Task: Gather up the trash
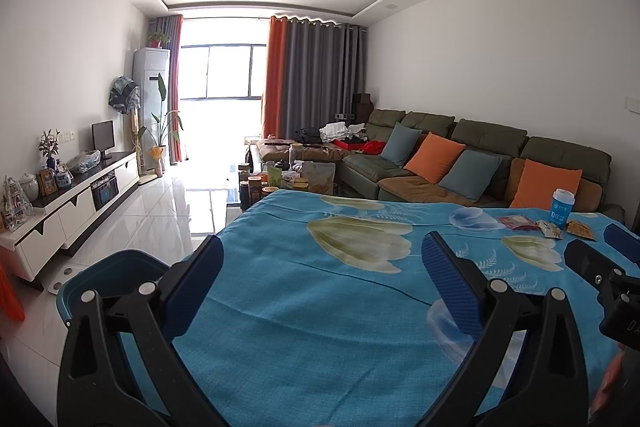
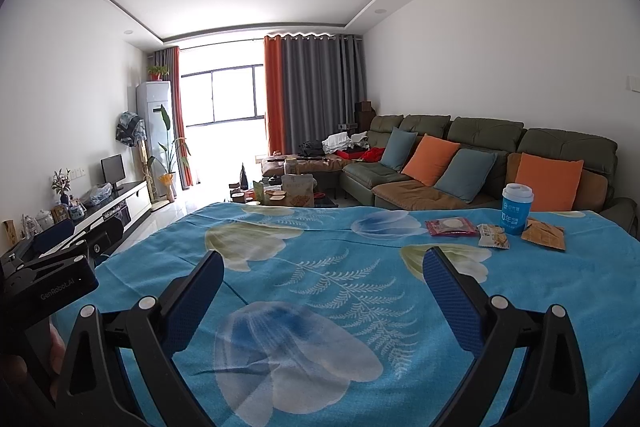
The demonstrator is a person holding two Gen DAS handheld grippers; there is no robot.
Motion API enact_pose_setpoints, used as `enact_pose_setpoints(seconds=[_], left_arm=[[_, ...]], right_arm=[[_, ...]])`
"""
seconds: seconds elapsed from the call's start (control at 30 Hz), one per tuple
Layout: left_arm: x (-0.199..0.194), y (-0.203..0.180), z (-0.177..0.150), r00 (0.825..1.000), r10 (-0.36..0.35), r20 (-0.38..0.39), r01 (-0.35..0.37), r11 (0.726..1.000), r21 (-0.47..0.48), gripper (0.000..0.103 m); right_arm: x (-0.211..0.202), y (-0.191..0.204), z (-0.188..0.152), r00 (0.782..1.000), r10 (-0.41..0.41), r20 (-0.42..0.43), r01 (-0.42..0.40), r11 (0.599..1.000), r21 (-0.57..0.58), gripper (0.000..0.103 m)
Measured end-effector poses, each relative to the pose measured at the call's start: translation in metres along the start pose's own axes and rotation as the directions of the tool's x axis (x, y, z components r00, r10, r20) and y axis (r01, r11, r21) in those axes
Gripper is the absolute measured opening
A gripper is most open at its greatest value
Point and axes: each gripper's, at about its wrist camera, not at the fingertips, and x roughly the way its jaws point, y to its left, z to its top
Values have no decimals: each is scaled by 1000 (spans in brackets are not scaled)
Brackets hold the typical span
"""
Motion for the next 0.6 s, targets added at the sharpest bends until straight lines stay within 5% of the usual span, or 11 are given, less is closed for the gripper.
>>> enact_pose_setpoints(seconds=[0.6], left_arm=[[-1,0,0,1000,-4,-3,4,1000,-3,98]], right_arm=[[1,0,1,1000,-1,2,1,1000,2,96]])
